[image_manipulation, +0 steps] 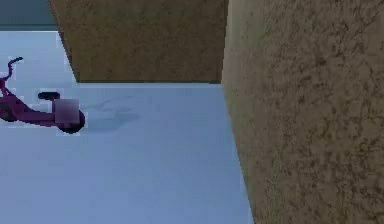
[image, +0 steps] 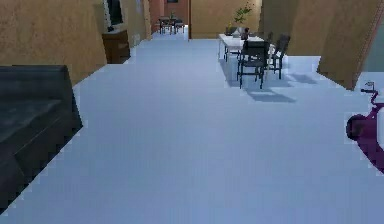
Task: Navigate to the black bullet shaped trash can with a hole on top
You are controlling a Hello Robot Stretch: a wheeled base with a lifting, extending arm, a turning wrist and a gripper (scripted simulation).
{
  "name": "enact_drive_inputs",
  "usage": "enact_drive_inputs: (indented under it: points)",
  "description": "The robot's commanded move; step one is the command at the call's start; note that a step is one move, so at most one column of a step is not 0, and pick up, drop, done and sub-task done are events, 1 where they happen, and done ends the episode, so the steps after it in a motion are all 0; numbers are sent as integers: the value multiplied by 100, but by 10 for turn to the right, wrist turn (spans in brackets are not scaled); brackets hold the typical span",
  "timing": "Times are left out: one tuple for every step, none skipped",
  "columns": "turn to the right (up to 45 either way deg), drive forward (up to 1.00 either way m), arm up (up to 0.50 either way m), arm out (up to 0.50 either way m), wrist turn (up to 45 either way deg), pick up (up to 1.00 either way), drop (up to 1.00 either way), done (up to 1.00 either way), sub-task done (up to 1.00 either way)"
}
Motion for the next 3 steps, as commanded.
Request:
enact_drive_inputs:
  points:
    - [0, 10, 0, 0, 0, 0, 0, 0, 0]
    - [240, 0, 0, 0, 0, 0, 0, 0, 0]
    - [0, 100, 0, 0, 0, 0, 0, 0, 0]
